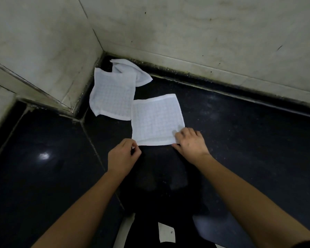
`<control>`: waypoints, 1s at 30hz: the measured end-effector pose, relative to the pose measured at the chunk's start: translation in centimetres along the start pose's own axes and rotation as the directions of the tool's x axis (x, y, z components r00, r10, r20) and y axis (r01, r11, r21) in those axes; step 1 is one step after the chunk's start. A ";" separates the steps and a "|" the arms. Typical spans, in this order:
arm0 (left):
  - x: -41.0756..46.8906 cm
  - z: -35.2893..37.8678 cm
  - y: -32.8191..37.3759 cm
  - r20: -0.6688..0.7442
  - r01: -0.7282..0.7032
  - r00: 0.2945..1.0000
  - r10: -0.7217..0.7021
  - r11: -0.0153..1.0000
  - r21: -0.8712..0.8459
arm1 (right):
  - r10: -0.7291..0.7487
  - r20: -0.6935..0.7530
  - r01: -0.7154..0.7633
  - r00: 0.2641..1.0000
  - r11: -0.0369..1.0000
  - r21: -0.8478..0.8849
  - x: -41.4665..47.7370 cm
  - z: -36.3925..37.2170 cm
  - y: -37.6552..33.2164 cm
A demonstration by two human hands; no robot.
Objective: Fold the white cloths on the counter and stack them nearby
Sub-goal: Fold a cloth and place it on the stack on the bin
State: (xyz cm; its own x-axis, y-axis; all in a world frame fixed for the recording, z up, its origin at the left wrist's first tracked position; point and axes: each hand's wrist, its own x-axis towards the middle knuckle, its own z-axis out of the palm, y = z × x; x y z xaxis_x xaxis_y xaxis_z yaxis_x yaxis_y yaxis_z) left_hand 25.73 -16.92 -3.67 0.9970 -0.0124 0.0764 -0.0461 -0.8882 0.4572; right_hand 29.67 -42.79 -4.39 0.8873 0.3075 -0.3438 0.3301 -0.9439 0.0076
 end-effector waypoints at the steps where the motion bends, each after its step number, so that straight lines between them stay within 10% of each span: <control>1: -0.1 -0.3 0.2 -0.006 0.027 1.000 -0.027 0.999 -0.034 | -0.016 -0.022 0.015 1.000 0.999 -0.052 -0.3 -0.2 -0.3; 24: -10.8 -1.2 -2.7 0.590 -0.138 0.803 0.085 0.989 0.045 | -0.176 0.083 0.143 0.981 0.942 0.303 -11.9 4.2 -0.4; 30: -8.1 -2.5 -3.0 0.482 0.285 0.860 -0.169 0.941 -0.180 | 0.098 0.018 -0.089 0.995 0.789 0.608 -9.3 2.1 -0.9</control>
State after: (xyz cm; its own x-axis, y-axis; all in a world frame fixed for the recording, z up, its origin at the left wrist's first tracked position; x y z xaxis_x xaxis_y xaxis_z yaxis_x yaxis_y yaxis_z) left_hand 17.61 -12.96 -3.44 0.8949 -0.0825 -0.4387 0.2301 -0.7569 0.6117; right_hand 20.40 -45.07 -3.17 0.9096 0.2110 -0.3578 -0.0143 -0.8450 -0.5345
